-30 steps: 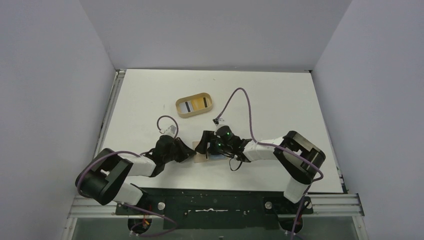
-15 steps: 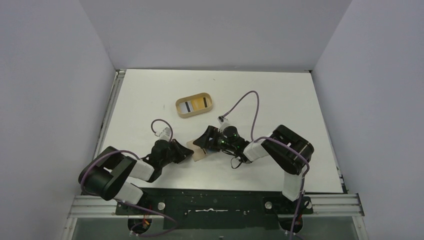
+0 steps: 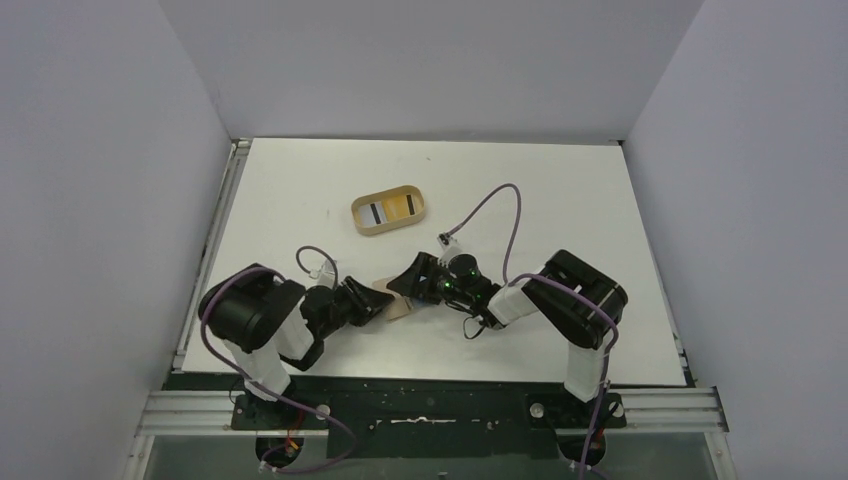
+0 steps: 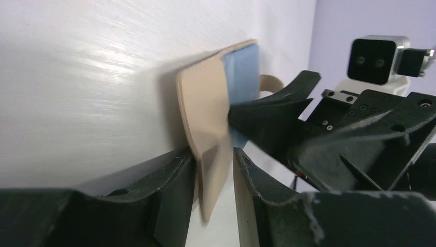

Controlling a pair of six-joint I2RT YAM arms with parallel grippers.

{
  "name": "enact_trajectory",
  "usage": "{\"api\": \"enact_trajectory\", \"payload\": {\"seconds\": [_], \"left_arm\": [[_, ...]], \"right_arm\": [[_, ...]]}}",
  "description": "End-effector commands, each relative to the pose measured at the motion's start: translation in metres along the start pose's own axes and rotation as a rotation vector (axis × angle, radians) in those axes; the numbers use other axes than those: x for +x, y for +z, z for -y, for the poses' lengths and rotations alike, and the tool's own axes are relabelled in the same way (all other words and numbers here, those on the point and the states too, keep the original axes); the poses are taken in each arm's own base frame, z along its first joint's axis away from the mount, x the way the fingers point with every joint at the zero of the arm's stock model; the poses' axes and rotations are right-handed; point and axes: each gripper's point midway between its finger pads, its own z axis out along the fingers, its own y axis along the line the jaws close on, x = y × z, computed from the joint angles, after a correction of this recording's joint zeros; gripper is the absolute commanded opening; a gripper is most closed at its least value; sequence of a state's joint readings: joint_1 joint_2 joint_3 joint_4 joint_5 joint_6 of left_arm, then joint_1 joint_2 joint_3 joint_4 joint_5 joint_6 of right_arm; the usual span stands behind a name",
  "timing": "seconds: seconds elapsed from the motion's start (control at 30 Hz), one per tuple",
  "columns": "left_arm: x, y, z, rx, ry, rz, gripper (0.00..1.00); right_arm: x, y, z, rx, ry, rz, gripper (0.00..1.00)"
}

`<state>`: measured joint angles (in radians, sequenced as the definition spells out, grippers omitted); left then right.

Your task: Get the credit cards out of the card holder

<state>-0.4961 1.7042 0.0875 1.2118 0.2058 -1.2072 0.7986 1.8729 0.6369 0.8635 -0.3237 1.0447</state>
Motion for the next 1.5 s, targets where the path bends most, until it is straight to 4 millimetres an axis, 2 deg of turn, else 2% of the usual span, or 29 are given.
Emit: {"api": "enact_trajectory", "payload": {"seconds": [0.0, 0.13, 0.23, 0.43, 0.57, 0.67, 0.83, 0.9, 1.0, 1.2, 1.3, 1.47], "left_arm": [[0.026, 0.007, -0.003, 0.030, -0.096, -0.118, 0.28], [0.028, 0.010, 0.001, 0.038, -0.089, -0.119, 0.19], [0.021, 0.010, 0.013, 0.078, -0.082, -0.099, 0.00], [0.015, 0.007, 0.029, 0.125, -0.097, -0.092, 0.00], [0.012, 0.003, 0.026, 0.123, -0.105, -0.094, 0.00], [0.009, -0.003, 0.020, 0.110, -0.114, -0.087, 0.15], [0.003, -0.010, 0.013, 0.095, -0.122, -0.072, 0.27], [0.003, -0.011, 0.009, 0.086, -0.128, -0.074, 0.37], [0.003, -0.013, 0.004, 0.071, -0.139, -0.076, 0.46], [-0.004, -0.024, -0.010, 0.038, -0.150, -0.049, 0.52], [-0.006, -0.034, -0.025, -0.007, -0.168, -0.036, 0.52], [-0.014, -0.034, -0.037, -0.037, -0.173, -0.007, 0.50]], "right_arm": [[0.037, -0.015, -0.073, -0.268, -0.013, -0.162, 0.72], [0.037, -0.016, -0.075, -0.270, -0.020, -0.162, 0.72], [0.037, -0.018, -0.076, -0.270, -0.024, -0.161, 0.72], [0.026, -0.023, -0.074, -0.258, -0.033, -0.137, 0.72], [0.014, -0.029, -0.064, -0.236, -0.025, -0.110, 0.72], [0.014, -0.032, -0.056, -0.221, -0.020, -0.105, 0.72], [0.020, -0.031, -0.048, -0.220, 0.001, -0.104, 0.72], [0.022, -0.031, -0.045, -0.220, 0.007, -0.106, 0.72], [0.023, -0.029, -0.043, -0.217, 0.006, -0.109, 0.72], [0.027, -0.030, -0.037, -0.206, 0.012, -0.114, 0.72], [0.028, -0.030, -0.034, -0.204, 0.019, -0.112, 0.72], [0.028, -0.030, -0.035, -0.210, 0.021, -0.114, 0.72]]}}
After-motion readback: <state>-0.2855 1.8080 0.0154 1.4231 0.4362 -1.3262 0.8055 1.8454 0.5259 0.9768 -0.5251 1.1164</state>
